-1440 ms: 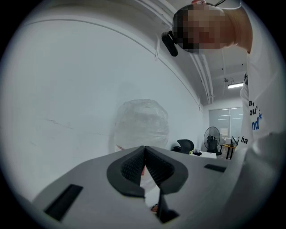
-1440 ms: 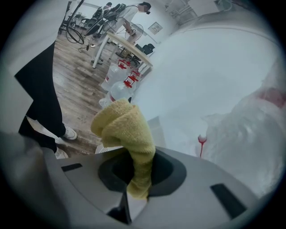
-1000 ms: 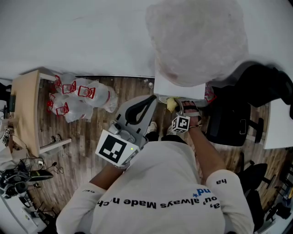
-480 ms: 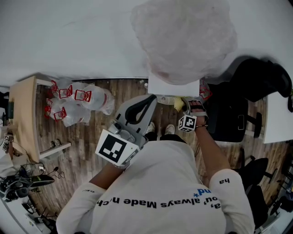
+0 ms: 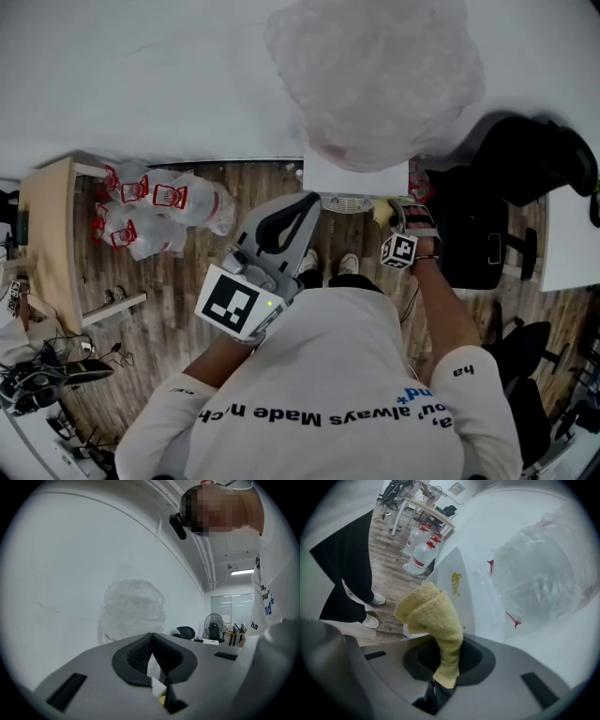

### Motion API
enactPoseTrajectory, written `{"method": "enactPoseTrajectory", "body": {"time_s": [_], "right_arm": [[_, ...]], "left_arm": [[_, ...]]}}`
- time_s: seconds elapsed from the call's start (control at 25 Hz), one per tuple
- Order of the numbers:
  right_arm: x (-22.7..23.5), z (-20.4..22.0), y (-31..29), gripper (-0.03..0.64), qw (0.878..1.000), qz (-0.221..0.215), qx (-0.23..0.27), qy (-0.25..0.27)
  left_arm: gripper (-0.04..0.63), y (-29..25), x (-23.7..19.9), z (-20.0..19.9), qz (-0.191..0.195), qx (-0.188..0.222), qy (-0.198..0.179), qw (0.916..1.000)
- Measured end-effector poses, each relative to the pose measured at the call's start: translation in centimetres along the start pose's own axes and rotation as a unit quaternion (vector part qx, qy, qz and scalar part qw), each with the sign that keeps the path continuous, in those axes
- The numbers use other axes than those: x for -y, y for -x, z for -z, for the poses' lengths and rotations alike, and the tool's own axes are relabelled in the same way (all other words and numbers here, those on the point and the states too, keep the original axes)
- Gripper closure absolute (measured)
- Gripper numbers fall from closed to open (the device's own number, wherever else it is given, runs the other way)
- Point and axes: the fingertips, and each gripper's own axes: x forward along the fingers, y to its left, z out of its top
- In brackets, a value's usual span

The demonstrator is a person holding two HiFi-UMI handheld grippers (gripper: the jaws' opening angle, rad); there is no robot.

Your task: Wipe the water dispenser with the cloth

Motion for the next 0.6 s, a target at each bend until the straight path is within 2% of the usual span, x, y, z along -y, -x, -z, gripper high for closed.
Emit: {"method": "enactPoseTrajectory", "body": {"time_s": [0.16, 0.32, 0.44, 0.6], "right_arm": [[-0.2, 1.8, -0.2, 0.558, 1.000, -0.005, -0.018, 0.005], [-0.6, 3.1, -0.2, 0.558, 0.999, -0.008, -0.034, -0.015], [-1.5, 1.4, 0.2, 0.558, 0.999, -0.015, -0.021, -0.026], [-3.5, -3.6, -0.2, 0.558, 0.999, -0.027, 0.017, -0.010]], "left_arm": [[0.577, 0.4, -0.3, 0.0, -0.005, -0.002, 0.000, 1.0000], [0.577, 0.9, -0.6, -0.1, -0.012, -0.001, -0.002, 0.9999], [0.577, 1.4, -1.0, 0.1, -0.018, -0.005, -0.001, 0.9998], [0.577, 2.1, -1.5, 0.2, -0.026, -0.006, 0.002, 0.9996]]}}
